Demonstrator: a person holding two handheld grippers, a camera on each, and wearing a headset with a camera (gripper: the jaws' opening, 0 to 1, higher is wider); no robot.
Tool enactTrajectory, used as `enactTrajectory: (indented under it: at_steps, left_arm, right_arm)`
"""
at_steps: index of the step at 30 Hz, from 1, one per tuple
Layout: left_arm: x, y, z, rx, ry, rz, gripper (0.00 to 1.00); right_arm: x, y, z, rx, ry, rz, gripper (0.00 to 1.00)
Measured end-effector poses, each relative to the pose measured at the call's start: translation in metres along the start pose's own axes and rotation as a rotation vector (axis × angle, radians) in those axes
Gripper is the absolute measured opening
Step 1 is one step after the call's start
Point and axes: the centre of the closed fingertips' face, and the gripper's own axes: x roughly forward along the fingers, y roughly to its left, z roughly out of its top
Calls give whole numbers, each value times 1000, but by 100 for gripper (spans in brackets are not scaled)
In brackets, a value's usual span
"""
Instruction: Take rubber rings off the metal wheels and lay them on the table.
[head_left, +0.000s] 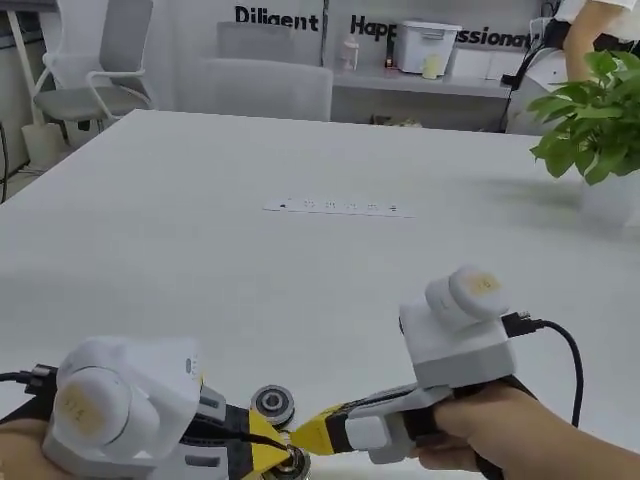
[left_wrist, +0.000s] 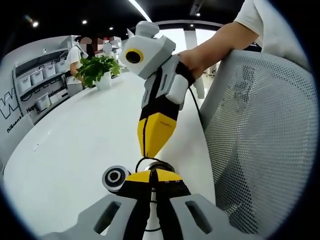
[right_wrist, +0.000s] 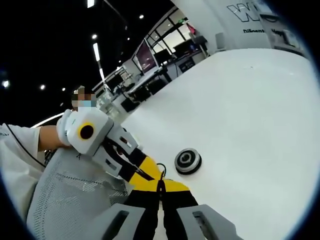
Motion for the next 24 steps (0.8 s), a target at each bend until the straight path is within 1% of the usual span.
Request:
enactTrajectory:
  at_steps: [3, 5, 11, 12, 13, 14, 15, 17, 20, 21, 22, 24]
  left_arm:
    - [0, 0, 0, -14, -2, -1, 0]
    - [0, 0, 0, -25, -7, 1, 0]
    - [0, 1, 0, -25, -7, -6, 0]
    - [0, 0, 1, -31, -6, -11, 0]
    - [0, 1, 1, -52, -5, -16, 0]
    - [0, 0, 1, -72, -6, -21, 2]
    - [0, 1, 3, -79, -11, -26, 5]
    - [-1, 0, 4, -77, -6, -36, 12]
    - [-3, -9, 9, -75, 3, -81, 22]
    - [-4, -10, 10, -73, 4, -85, 25]
    - [-5, -13, 12, -50, 9, -101, 26]
    - [-8, -16, 16, -23, 15, -118, 29]
  right_arm:
    - [-2, -5, -4, 25, 3, -8, 0]
    - [-2, -7, -5, 26, 9, -17, 0]
    - [-2, -11, -6, 28, 16, -35, 0]
    - [-3, -12, -7, 22, 21, -42, 0]
    - [-3, -12, -7, 20, 24, -45, 0]
    - [-3, -13, -8, 21, 27, -47, 0]
    - [-3, -13, -8, 22, 27, -46, 0]
    - [-3, -12, -9, 29, 27, -38, 0]
    - [-3, -13, -10, 28, 32, -45, 0]
    - [-4, -13, -10, 28, 31, -45, 0]
    - [-4, -13, -9, 29, 29, -45, 0]
    - [-5, -14, -8, 33, 23, -45, 0]
